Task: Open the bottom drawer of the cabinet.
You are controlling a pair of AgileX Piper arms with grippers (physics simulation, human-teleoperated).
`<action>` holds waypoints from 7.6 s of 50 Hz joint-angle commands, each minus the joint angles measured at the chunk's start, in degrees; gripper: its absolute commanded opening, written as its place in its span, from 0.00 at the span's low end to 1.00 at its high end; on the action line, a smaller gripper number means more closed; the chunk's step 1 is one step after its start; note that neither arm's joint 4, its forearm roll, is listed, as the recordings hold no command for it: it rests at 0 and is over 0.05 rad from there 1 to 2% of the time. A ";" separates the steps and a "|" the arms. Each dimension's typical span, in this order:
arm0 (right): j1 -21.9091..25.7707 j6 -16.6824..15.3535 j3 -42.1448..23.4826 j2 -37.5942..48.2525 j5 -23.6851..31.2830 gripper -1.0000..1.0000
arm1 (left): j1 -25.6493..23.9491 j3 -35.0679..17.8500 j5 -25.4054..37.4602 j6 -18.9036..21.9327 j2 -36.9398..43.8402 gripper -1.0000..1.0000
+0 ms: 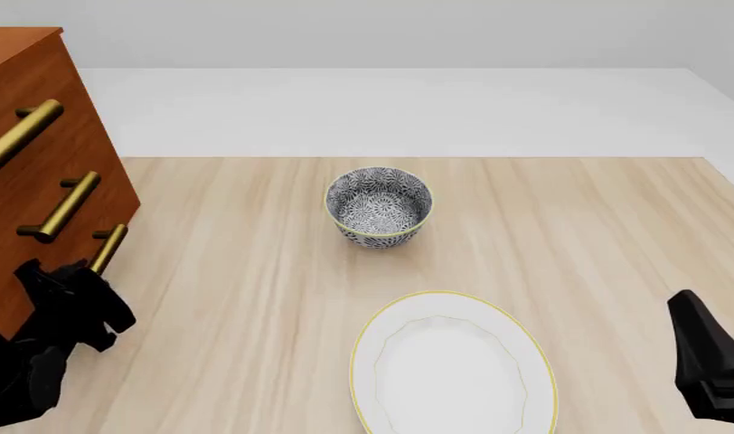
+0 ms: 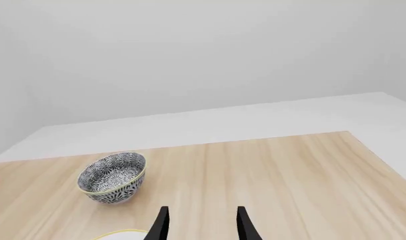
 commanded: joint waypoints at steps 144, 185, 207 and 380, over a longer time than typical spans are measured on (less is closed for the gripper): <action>-0.69 -0.09 0.00 -0.38 -0.69 1.00 | -21.84 -0.49 0.01 -0.18 -3.74 0.00; -1.09 -0.14 0.00 -0.39 -0.68 1.00 | -25.62 -4.36 0.01 0.34 0.24 0.00; -1.12 -0.01 0.00 -0.38 -0.52 1.00 | -25.89 -5.47 0.01 0.43 1.82 0.00; -0.53 0.32 -0.41 -0.38 -1.52 1.00 | -40.70 2.25 30.35 -9.72 -55.24 1.00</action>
